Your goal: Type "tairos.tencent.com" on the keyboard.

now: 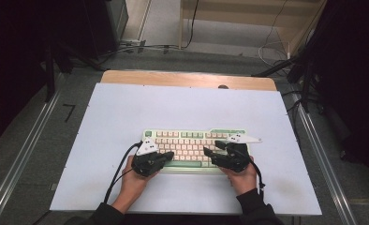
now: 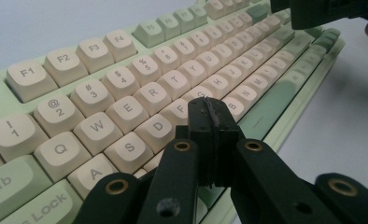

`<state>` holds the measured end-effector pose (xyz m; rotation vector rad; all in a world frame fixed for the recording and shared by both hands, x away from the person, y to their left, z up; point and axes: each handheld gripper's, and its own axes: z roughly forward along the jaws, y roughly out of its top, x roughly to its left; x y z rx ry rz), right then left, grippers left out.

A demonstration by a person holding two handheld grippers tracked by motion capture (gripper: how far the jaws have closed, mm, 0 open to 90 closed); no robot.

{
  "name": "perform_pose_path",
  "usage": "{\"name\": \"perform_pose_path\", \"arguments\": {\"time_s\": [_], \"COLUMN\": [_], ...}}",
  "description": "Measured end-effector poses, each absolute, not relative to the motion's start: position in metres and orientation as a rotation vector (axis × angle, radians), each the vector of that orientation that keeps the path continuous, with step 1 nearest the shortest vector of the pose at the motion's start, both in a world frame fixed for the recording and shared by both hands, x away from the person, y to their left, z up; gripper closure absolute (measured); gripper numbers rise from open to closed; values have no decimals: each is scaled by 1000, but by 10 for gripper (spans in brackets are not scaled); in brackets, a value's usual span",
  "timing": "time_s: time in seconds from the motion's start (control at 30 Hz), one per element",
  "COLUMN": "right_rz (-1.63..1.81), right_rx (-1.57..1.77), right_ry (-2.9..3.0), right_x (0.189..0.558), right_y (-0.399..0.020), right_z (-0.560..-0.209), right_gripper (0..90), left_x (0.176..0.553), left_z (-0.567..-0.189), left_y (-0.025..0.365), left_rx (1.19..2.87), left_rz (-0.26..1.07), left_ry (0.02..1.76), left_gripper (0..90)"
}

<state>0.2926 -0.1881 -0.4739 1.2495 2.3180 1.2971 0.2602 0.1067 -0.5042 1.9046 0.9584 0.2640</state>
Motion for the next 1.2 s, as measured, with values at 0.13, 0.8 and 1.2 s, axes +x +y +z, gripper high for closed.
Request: {"name": "perform_pose_path", "arguments": {"time_s": [0.13, 0.8, 1.2], "right_rz": [1296, 1293, 1313], "right_rx": [1247, 1238, 1222], "right_ry": [2322, 2316, 2315], "right_x": [292, 295, 301], "right_y": [-187, -187, -181], "right_z": [-474, -474, -473], "right_gripper": [384, 389, 460], "left_x": [263, 265, 265], "left_z": [-505, -491, -491], "left_y": [108, 154, 155], "left_rx": [1912, 1616, 1605], "left_rz": [226, 413, 421], "left_ry": [991, 1143, 1154], "left_gripper": [900, 314, 314]}}
